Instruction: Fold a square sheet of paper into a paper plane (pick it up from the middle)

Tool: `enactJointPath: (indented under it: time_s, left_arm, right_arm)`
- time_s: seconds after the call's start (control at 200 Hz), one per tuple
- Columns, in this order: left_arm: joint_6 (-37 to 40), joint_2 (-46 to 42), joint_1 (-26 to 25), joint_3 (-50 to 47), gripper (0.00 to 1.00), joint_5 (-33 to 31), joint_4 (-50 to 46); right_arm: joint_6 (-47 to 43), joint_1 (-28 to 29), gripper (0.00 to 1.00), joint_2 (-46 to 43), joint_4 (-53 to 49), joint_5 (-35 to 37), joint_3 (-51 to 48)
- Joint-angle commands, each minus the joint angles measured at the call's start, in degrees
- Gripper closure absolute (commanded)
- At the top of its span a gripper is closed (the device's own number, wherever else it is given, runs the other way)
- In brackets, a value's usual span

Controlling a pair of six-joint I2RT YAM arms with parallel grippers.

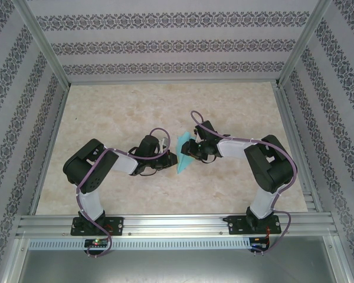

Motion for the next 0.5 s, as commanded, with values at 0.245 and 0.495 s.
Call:
enactJointPath:
  time_s: [0.245,0.495]
  left_arm:
    - [3.47,0.47,-0.35,3.16,0.87,-0.82,-6.58]
    - [4.41,1.15,-0.27,4.37,0.87,-0.44,-8.28]
  right_arm:
    - [-0.81,0.7,0.58,5.18,-11.89,6.56,0.88]
    - [-0.59,0.8,0.53,5.41,-11.6,6.34,0.7]
